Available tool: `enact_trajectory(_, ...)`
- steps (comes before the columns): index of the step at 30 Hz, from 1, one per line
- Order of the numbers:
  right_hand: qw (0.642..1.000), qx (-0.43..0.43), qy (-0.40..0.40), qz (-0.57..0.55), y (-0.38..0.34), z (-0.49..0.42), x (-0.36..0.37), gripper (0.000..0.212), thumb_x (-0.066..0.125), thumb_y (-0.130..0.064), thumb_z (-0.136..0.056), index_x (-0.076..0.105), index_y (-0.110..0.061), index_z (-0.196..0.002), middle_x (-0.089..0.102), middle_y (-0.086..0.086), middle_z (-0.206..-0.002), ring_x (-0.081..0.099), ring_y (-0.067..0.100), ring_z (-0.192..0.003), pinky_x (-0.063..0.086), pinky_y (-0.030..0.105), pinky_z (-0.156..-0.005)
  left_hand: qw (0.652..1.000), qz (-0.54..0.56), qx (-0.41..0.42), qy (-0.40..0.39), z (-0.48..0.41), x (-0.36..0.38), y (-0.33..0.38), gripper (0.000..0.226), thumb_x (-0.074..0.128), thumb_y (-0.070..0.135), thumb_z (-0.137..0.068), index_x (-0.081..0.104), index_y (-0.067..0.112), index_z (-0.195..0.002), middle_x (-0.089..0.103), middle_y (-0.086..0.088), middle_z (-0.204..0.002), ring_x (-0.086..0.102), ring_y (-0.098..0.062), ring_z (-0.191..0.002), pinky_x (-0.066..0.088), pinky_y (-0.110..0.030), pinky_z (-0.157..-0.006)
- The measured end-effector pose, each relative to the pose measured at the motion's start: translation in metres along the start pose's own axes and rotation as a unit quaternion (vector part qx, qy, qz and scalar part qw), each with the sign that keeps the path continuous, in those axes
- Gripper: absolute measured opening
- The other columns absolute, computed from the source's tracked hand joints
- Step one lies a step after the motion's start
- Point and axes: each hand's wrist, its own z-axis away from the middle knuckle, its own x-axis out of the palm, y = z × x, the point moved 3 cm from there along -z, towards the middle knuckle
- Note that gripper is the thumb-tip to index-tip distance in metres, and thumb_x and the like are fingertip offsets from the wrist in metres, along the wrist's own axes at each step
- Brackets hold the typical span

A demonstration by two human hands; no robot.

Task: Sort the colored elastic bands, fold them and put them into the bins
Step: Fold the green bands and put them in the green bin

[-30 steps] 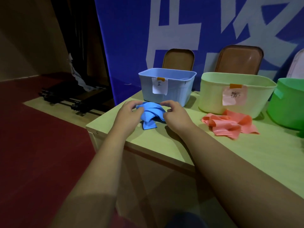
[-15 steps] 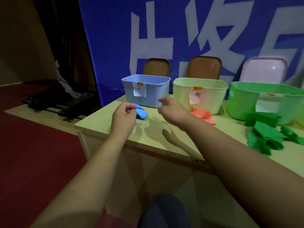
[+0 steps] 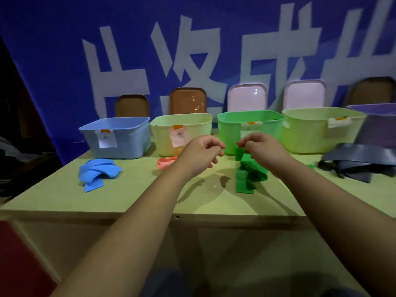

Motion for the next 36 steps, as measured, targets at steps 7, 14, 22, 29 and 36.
enact_trajectory(7, 0.999, 0.01, 0.032, 0.026, 0.054, -0.034, -0.049, 0.027, 0.057, -0.011, -0.101, 0.081, -0.023, -0.097, 0.077, -0.002, -0.101, 0.071, 0.024, -0.094, 0.056, 0.038, -0.083, 0.993, -0.105, 0.038, -0.037, -0.069, 0.066, -0.004, 0.016, 0.067, 0.019, -0.1, 0.074, 0.032, -0.107, 0.073, 0.007, -0.104, 0.068, -0.01, -0.092, 0.055, -0.029, -0.079)
enact_trajectory(14, 0.997, -0.044, 0.052, 0.037, 0.08, -0.069, -0.037, 0.029, 0.055, -0.008, -0.099, 0.077, -0.024, -0.088, 0.075, -0.004, -0.091, 0.062, 0.012, -0.078, 0.046, 0.03, -0.068, 0.975, -0.177, 0.109, -0.079, -0.087, 0.091, -0.038, 0.023, 0.076, 0.038, -0.098, 0.075, 0.031, -0.119, 0.064, 0.015, -0.107, 0.062, -0.002, -0.097, 0.053, -0.026, -0.085)
enact_trajectory(22, 0.996, -0.05, -0.054, 0.046, 0.093, -0.076, -0.025, 0.028, 0.057, -0.011, -0.098, 0.079, -0.025, -0.087, 0.076, -0.005, -0.088, 0.069, 0.014, -0.082, 0.054, 0.029, -0.071, 0.994, -0.038, 0.069, -0.075, -0.096, 0.084, -0.052, 0.019, 0.085, 0.023, -0.091, 0.081, 0.038, -0.103, 0.076, 0.006, -0.092, 0.071, -0.009, -0.088, 0.059, -0.03, -0.083)
enact_trajectory(29, 0.989, -0.061, -0.128, 0.029, 0.093, -0.065, -0.025, 0.019, 0.069, -0.016, -0.102, 0.076, -0.031, -0.113, 0.076, -0.007, -0.105, 0.075, 0.012, -0.091, 0.066, 0.031, -0.078, 0.997, -0.025, 0.06, -0.036, -0.097, 0.082, -0.052, 0.018, 0.08, 0.024, -0.096, 0.079, 0.042, -0.099, 0.071, 0.009, -0.096, 0.074, -0.017, -0.086, 0.067, -0.041, -0.081)
enact_trajectory(36, 0.992, -0.101, -0.066, 0.043, 0.092, -0.063, -0.031, 0.014, 0.076, -0.018, -0.098, 0.077, -0.032, -0.101, 0.073, -0.006, -0.096, 0.07, 0.011, -0.086, 0.058, 0.024, -0.07, 0.999, 0.028, 0.044, -0.003, -0.097, 0.077, -0.051, 0.015, 0.075, 0.019, -0.099, 0.08, 0.033, -0.102, 0.07, 0.0, -0.096, 0.072, -0.017, -0.08, 0.064, -0.03, -0.071)
